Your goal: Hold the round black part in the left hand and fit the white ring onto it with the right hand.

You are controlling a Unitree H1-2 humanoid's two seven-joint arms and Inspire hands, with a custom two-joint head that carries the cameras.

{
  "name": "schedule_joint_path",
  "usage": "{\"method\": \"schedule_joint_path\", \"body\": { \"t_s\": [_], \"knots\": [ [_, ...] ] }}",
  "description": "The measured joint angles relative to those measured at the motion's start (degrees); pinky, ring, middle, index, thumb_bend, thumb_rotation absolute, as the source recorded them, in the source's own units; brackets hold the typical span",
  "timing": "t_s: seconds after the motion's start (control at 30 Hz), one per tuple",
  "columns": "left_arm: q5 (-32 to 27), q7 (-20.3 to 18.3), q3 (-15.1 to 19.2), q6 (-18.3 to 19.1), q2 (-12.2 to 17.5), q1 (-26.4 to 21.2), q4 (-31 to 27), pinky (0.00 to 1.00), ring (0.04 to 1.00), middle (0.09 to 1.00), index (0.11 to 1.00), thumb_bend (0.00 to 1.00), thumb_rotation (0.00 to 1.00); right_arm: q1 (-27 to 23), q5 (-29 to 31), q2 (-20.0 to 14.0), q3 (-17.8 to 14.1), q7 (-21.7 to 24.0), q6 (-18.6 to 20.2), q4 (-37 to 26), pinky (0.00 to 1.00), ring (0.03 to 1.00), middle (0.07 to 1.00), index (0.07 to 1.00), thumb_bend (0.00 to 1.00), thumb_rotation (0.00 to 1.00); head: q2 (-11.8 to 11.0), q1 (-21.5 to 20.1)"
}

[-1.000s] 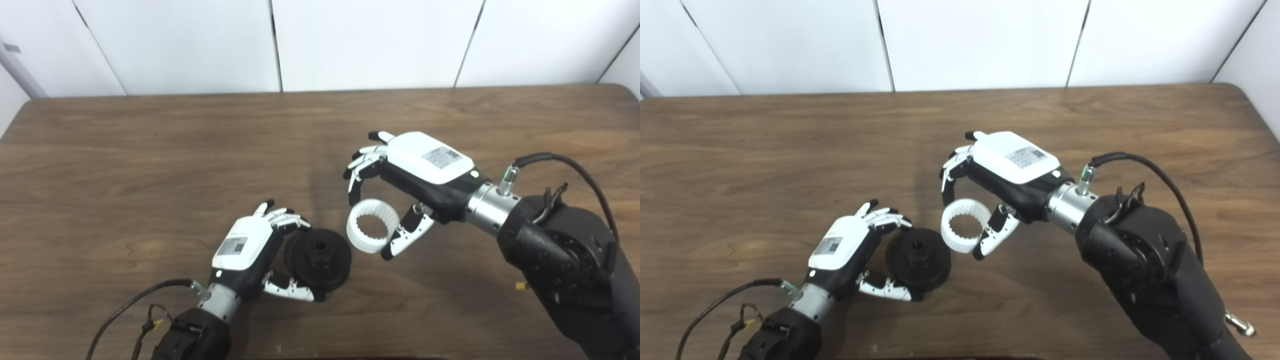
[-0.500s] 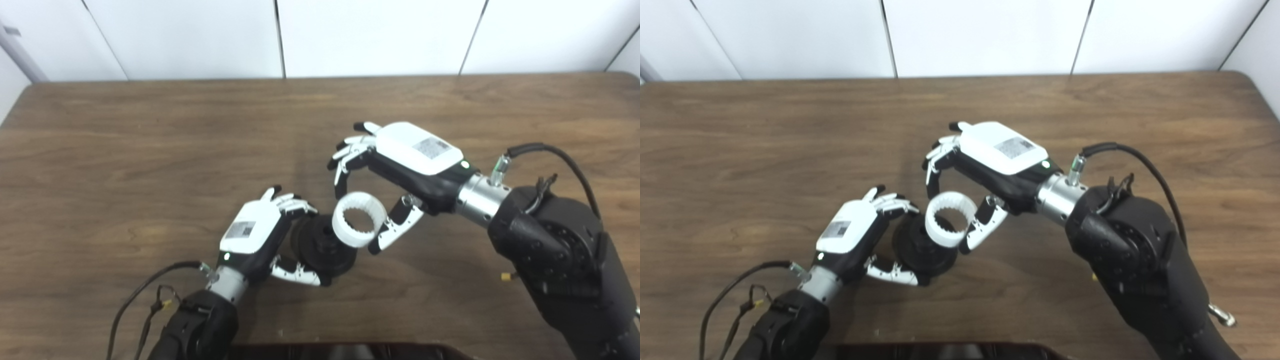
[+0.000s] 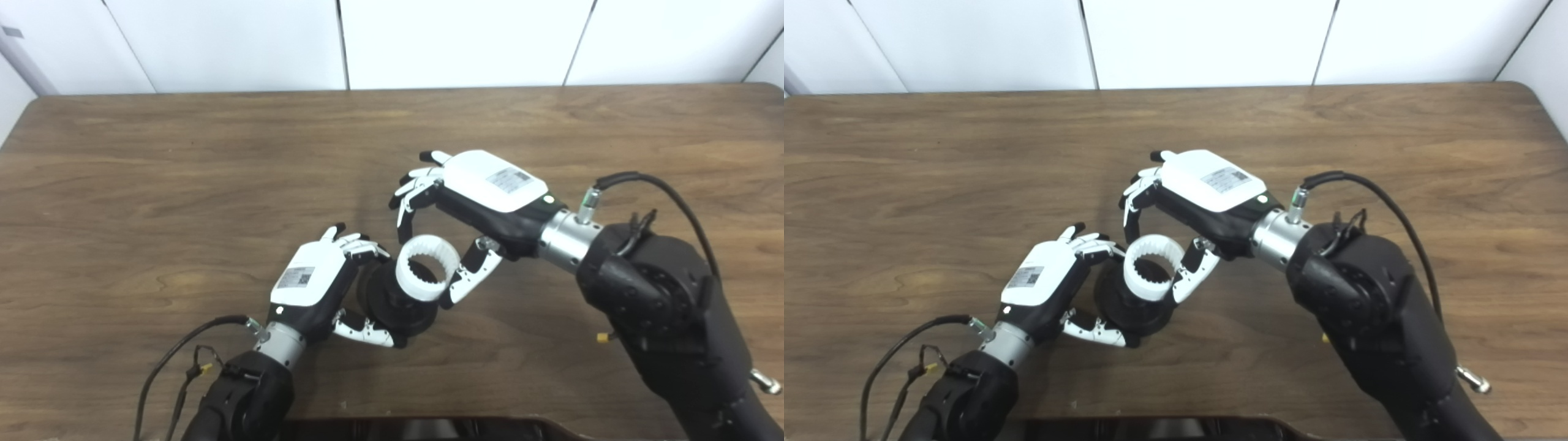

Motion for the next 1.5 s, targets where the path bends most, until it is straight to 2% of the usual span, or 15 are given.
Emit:
{"method": "schedule_joint_path", "body": {
  "t_s": [0.33,0.6,1.33,1.5],
  "knots": [
    [0.1,-0.2,-0.1,0.2,-0.1,0.0,-0.2,1.00,0.879,0.773,0.482,0.53,0.06,1.1,-1.3,2.1,1.4,-2.0,-3.0,3.1,1.00,0.869,0.784,0.482,0.53,0.14,0.3,-0.3],
    [0.6,-1.3,-0.3,1.0,-0.5,0.1,-0.8,1.00,0.884,0.782,0.482,0.53,0.06,2.4,-2.4,2.3,2.2,-4.5,-5.5,4.6,1.00,0.867,0.784,0.482,0.53,0.14,1.0,0.0],
    [0.8,-2.1,-0.7,0.7,-1.0,0.3,-1.3,1.00,0.872,0.777,0.482,0.53,0.06,4.7,-3.2,2.2,2.9,-5.2,-7.1,6.6,1.00,0.872,0.797,0.482,0.53,0.14,1.7,-0.3],
    [1.0,-2.6,-0.6,1.0,-1.1,0.3,-1.5,1.00,0.877,0.780,0.482,0.53,0.06,4.6,-1.9,2.1,2.5,-7.2,-8.9,8.9,1.00,0.871,0.791,0.483,0.53,0.14,1.8,-0.4]
  ]
}}
